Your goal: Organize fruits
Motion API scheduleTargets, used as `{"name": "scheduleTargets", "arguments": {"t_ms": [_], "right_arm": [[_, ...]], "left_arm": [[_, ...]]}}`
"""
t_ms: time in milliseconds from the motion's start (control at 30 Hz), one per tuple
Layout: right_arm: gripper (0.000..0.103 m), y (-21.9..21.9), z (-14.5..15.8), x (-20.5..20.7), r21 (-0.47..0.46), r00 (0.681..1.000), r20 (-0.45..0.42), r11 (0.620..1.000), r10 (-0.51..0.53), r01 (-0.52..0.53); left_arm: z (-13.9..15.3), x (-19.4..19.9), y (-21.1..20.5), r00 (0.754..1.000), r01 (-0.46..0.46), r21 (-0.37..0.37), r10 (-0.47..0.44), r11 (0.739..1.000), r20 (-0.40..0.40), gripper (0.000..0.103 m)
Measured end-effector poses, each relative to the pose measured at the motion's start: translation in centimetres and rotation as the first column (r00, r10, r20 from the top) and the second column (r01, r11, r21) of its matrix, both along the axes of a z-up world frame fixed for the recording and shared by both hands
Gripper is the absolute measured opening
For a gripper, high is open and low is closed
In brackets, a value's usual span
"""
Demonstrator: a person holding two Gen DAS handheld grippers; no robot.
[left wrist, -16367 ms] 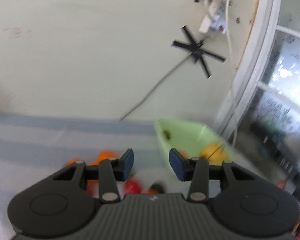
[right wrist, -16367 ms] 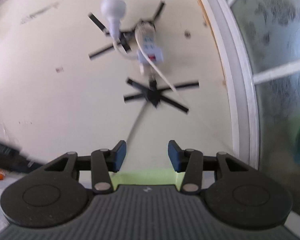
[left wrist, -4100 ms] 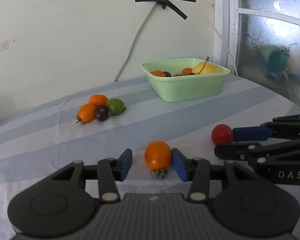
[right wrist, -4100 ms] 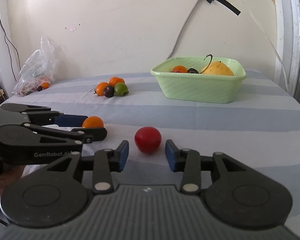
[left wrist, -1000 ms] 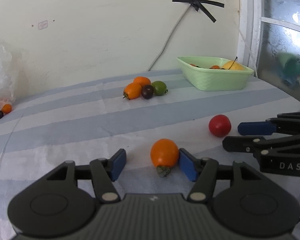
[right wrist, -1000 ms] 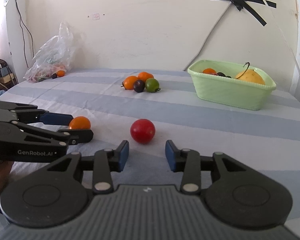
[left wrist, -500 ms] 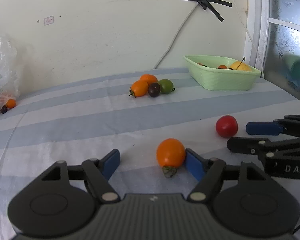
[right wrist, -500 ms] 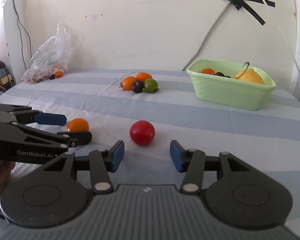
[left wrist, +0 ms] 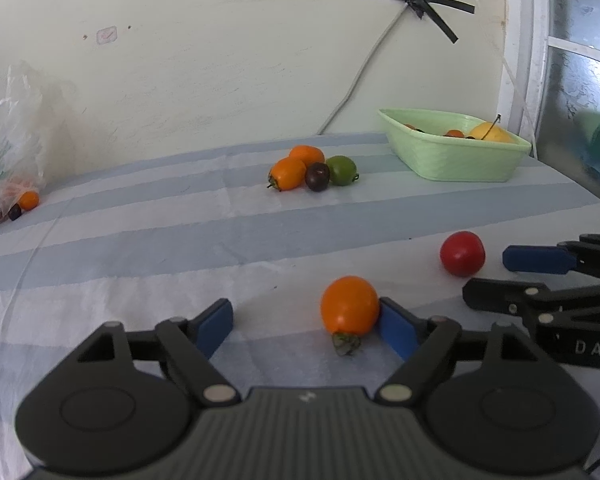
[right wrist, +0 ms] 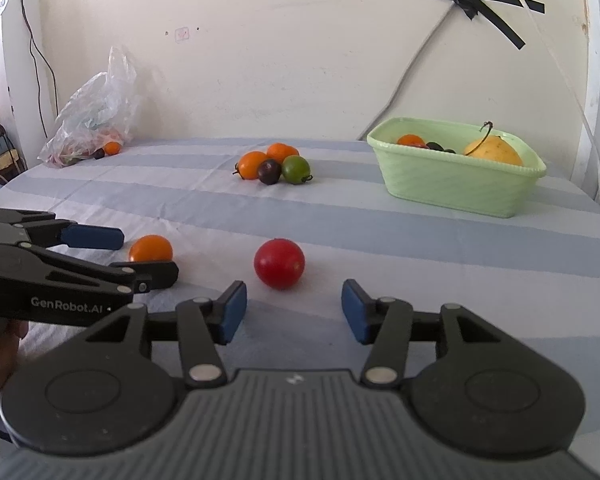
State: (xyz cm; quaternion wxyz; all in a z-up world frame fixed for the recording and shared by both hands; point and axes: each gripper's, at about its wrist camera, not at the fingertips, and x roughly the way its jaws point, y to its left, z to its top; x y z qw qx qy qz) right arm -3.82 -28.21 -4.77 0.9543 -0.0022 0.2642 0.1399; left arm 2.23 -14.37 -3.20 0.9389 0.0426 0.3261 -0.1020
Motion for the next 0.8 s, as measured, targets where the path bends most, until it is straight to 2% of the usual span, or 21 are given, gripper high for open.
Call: {"name": "scheduleTargets", "arguments": {"t_ms": [100, 600, 667, 800], "right_arm": [[0.059, 0.08, -0.04, 0.04, -0.005, 1.000, 0.000, 1.000, 0.003, -0.003], [0.059, 0.03, -0.07, 0.04, -0.007, 1.000, 0.000, 1.000, 0.007, -0.007], [0.059, 0.03, -0.07, 0.04, -0.007, 1.000, 0.000, 1.000, 0.007, -0.007], [0.059, 0.01, -0.07, 0.04, -0.006, 1.000, 0.000, 1.000, 0.007, -0.007]], "left_arm": [[-0.03, 0.24, 0.17, 1.000, -0.004, -0.004, 0.004, 1.000, -0.012, 0.089], [0.00, 0.25, 0.09, 1.000, -0.003, -0.001, 0.003, 1.000, -0.013, 0.090], [-0.02, 0.35, 0.11, 1.000, -0.011, 0.001, 0.011, 1.000, -0.017, 0.094], [-0.06, 0.50, 0.20, 1.000, -0.013, 0.000, 0.013, 1.000, -0.023, 0.095]]}}
